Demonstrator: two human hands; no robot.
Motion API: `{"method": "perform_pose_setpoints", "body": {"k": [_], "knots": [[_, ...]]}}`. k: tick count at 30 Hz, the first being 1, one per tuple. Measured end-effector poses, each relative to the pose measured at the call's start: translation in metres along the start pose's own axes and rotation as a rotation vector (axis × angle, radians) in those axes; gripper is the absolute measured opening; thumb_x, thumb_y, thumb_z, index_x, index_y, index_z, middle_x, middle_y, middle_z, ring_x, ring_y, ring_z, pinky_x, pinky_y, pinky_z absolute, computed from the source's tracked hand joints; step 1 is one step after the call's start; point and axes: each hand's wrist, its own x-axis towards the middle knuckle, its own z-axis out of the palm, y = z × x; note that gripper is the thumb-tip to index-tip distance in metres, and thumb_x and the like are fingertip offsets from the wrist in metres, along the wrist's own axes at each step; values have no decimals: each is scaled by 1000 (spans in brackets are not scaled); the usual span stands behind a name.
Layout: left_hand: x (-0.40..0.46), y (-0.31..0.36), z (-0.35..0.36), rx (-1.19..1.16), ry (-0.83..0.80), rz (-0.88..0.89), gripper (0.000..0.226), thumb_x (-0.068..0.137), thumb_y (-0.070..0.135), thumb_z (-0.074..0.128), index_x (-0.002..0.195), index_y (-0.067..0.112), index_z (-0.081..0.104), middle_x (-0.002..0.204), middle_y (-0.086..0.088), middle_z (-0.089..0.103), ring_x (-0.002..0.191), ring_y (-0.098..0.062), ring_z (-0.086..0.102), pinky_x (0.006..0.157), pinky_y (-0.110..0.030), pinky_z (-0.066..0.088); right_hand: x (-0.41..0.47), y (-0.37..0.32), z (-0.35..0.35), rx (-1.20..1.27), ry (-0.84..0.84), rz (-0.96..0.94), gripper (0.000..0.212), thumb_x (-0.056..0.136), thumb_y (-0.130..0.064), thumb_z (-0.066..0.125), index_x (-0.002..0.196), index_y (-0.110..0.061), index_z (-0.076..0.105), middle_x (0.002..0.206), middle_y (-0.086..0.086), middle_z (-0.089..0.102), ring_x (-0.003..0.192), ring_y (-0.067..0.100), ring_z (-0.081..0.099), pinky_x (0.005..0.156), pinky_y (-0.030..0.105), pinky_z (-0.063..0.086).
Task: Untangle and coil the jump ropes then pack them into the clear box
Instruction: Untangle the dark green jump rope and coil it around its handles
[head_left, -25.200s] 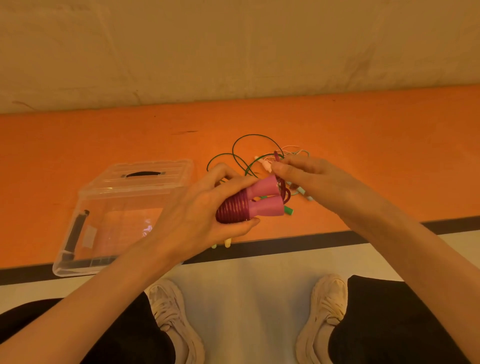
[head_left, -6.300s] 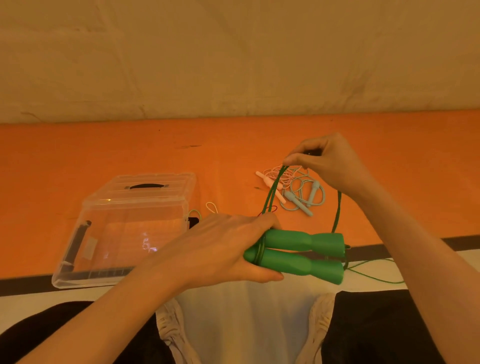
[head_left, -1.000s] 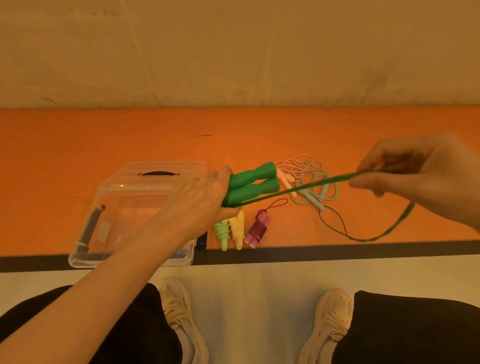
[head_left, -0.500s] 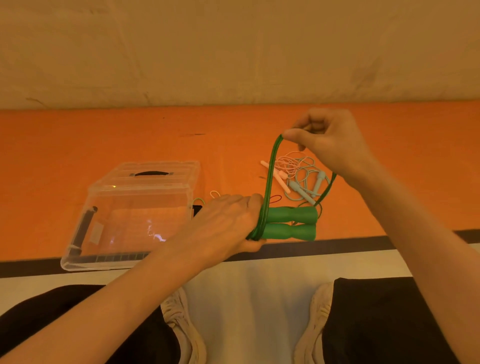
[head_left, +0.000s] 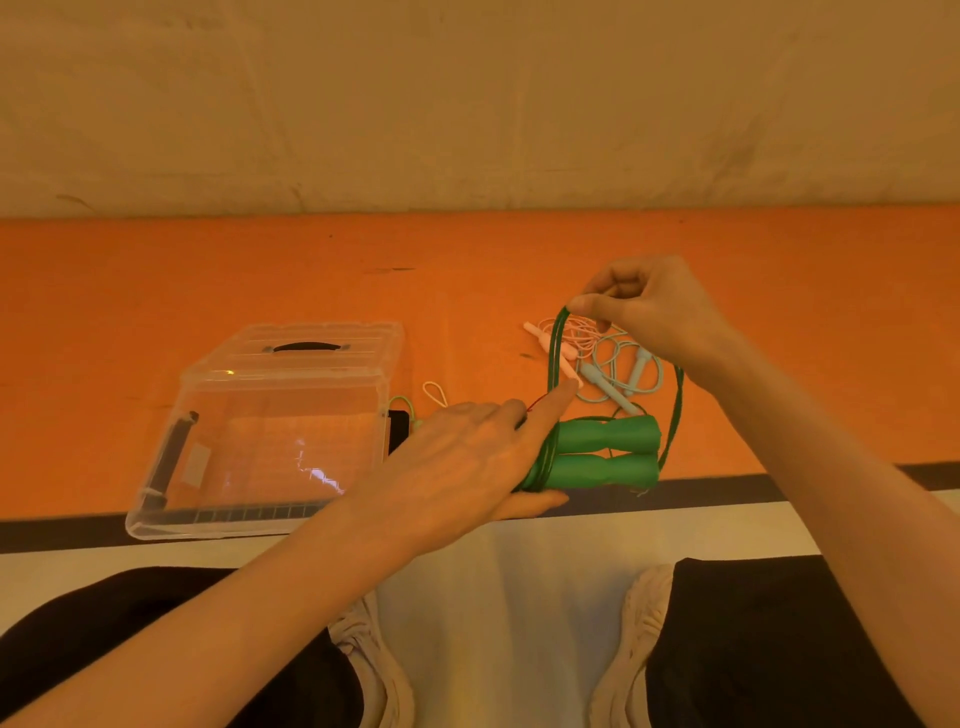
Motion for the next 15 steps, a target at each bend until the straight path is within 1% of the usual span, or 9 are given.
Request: {"method": "perform_pose_setpoints", "body": {"k": [1, 3, 5, 6, 9, 11, 13, 15], "knots": [[1, 0, 0, -14, 6, 4, 81, 86, 65, 26, 144, 10, 39, 80, 2, 60, 60, -16, 58, 50, -27, 43, 0, 2, 0, 2, -5, 10, 17, 84, -23, 73, 87, -6, 71, 61, 2, 64, 49, -1, 55, 51, 12, 44], [3, -1, -2, -45, 23, 24, 77, 87, 64, 28, 140, 10, 43, 88, 1, 63, 68, -15, 61, 57, -26, 46, 1, 5, -1, 11, -22, 34, 17, 83, -25, 74, 86, -9, 71, 62, 3, 65, 57, 6, 58, 61, 23, 46], [4, -1, -6, -78, 36, 26, 73, 87, 63, 30, 134, 9, 46, 94, 0, 65, 77, -14, 63, 64, -24, 46, 0, 7, 0, 19, -51, 47, 18, 83, -27, 73, 87, -9, 71, 62, 3, 65, 65, 16, 57, 64, 30, 45], [5, 0, -7, -92, 43, 22, 71, 87, 62, 31, 131, 9, 48, 96, -1, 65, 78, -14, 64, 66, -23, 46, 0, 8, 1, 22, -66, 50, 18, 84, -27, 73, 87, -9, 71, 62, 4, 65, 66, 19, 55, 62, 29, 44], [7, 0, -11, -123, 28, 8, 69, 87, 61, 30, 127, 10, 51, 97, -2, 64, 80, -17, 63, 67, -26, 48, 0, 9, 2, 22, -91, 61, 19, 84, -29, 72, 87, -10, 71, 62, 3, 64, 67, 19, 52, 54, 23, 39], [7, -2, -13, -130, 3, -4, 68, 87, 62, 29, 125, 11, 52, 100, -3, 60, 78, -18, 62, 63, -27, 48, 2, 10, 1, 30, -101, 76, 20, 84, -29, 72, 87, -10, 71, 61, 2, 64, 68, 19, 51, 56, 24, 38], [7, -3, -16, -143, -17, -21, 68, 87, 63, 28, 124, 11, 50, 106, -6, 53, 66, -17, 56, 52, -26, 40, 3, 12, 0, 36, -111, 89, 19, 84, -29, 73, 87, -10, 71, 61, 1, 64, 69, 19, 51, 61, 28, 39], [7, -3, -19, -175, -43, -34, 69, 86, 64, 27, 125, 11, 48, 115, -9, 45, 60, -16, 51, 46, -29, 42, 3, 13, 0, 34, -122, 98, 19, 84, -29, 72, 88, -10, 72, 61, 1, 64, 70, 20, 50, 65, 32, 40]]}}
